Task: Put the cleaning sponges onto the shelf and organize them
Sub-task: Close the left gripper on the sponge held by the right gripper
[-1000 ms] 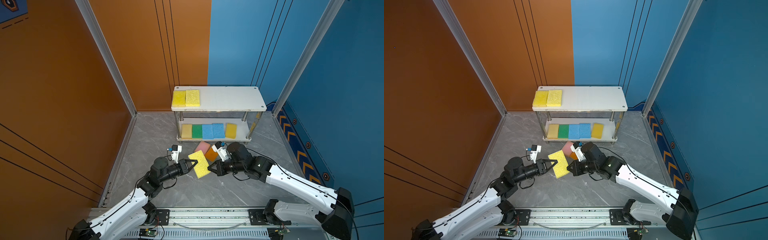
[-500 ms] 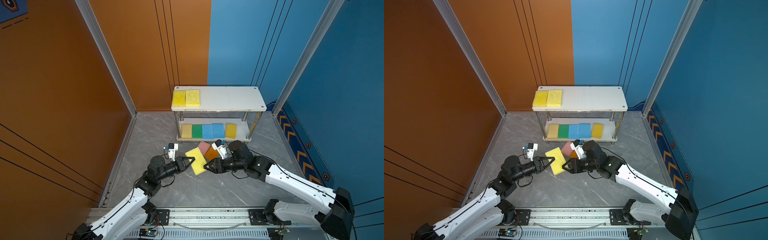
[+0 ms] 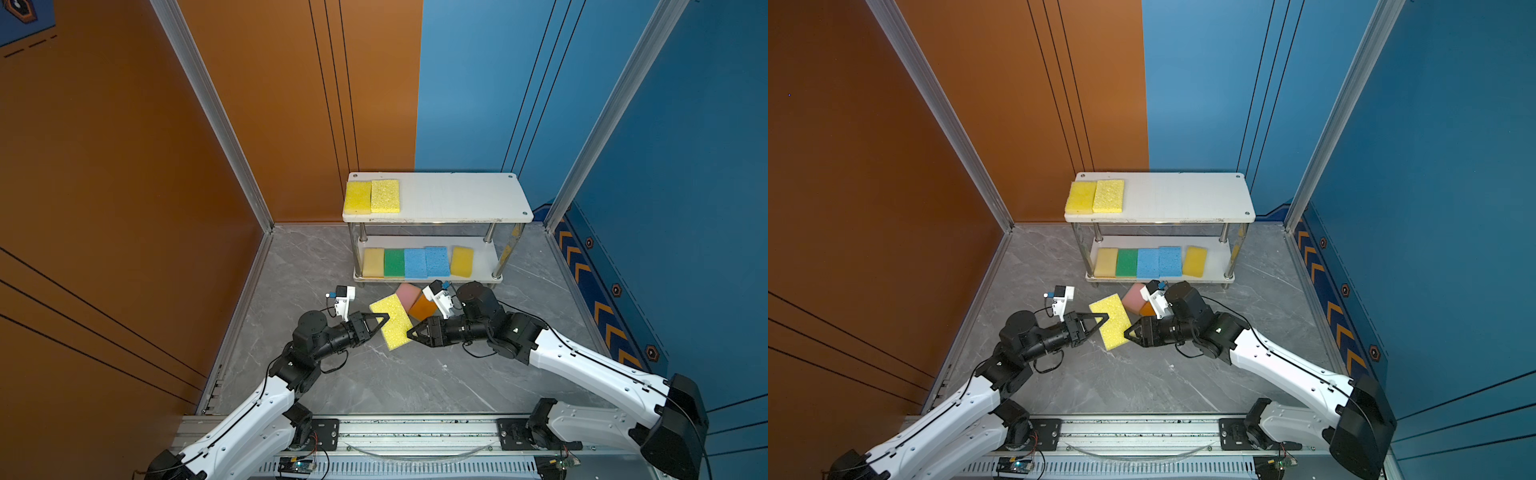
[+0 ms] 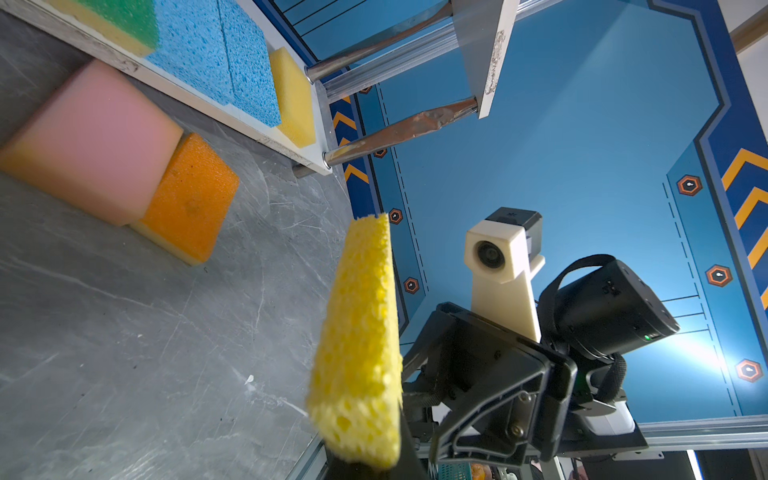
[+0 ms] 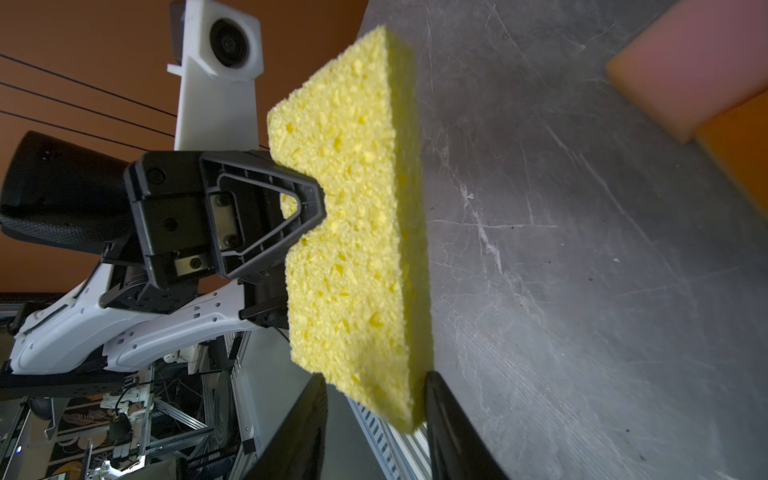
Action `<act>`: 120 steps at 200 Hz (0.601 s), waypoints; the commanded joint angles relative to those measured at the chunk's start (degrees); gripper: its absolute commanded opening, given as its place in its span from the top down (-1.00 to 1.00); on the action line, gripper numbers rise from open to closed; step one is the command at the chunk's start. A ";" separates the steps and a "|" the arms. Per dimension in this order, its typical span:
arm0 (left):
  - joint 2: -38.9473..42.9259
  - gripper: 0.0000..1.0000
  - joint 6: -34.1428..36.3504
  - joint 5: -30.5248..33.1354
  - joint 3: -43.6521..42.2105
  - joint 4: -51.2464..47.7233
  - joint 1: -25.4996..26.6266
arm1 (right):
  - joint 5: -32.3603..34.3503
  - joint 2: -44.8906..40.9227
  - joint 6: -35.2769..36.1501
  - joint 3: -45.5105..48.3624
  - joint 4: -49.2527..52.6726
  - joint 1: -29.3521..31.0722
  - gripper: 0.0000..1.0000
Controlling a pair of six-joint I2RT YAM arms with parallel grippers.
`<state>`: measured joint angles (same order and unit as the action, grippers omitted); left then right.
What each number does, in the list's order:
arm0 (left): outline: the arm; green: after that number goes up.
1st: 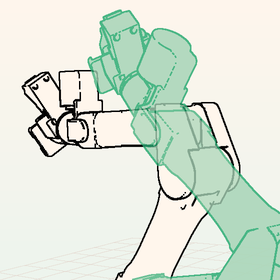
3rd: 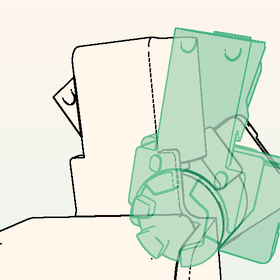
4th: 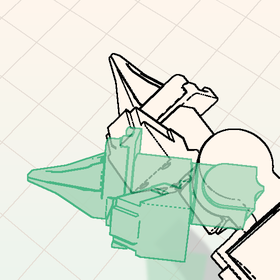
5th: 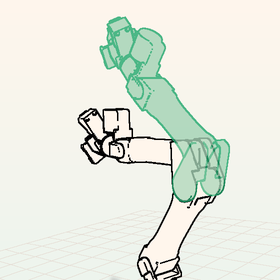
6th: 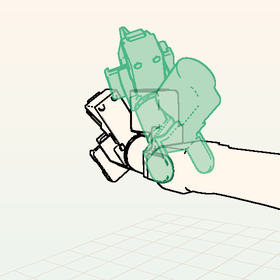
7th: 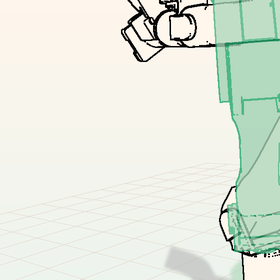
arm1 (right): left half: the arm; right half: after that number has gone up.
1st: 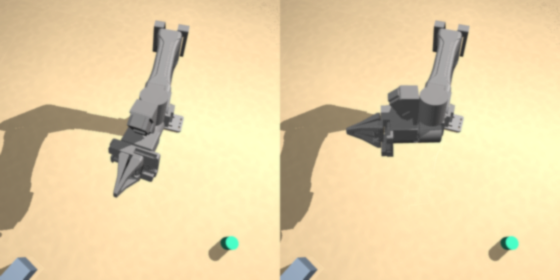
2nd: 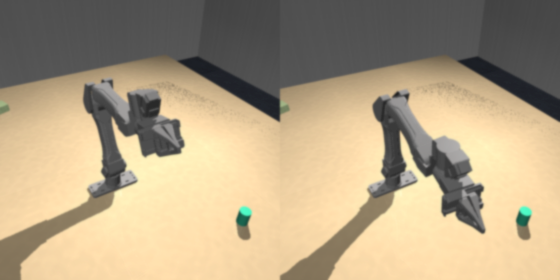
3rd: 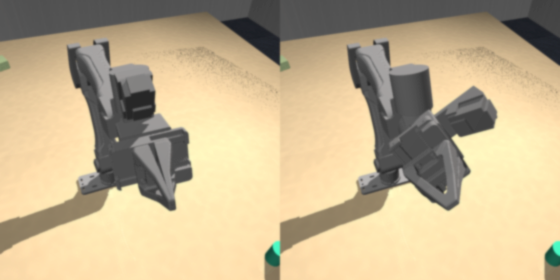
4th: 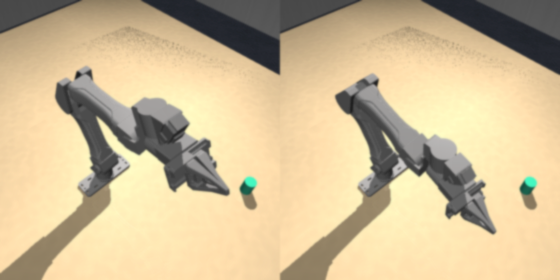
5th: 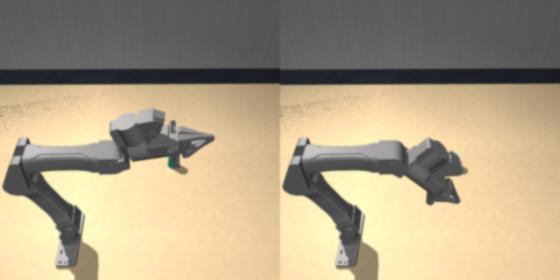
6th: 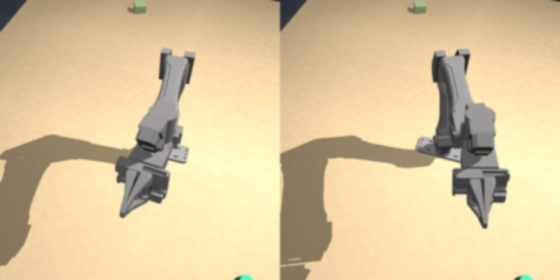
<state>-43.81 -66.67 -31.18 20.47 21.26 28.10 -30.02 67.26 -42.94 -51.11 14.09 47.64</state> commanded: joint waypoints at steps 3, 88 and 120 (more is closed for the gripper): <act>0.91 1.00 -0.45 -1.43 1.33 1.42 -0.41 | -0.72 0.65 -0.48 1.19 -1.35 -0.45 0.23; 0.92 1.00 -0.81 -1.88 1.09 1.43 -0.78 | -0.46 0.87 -0.94 1.20 -1.89 -1.77 0.26; 0.75 1.00 -0.79 -1.79 1.27 1.42 -0.77 | -2.08 1.58 -1.80 1.10 -3.84 -1.45 0.38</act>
<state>-43.44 -67.40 -31.75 20.47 21.30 27.75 -30.33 67.96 -43.94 -50.17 12.82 46.06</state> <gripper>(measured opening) 0.052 0.323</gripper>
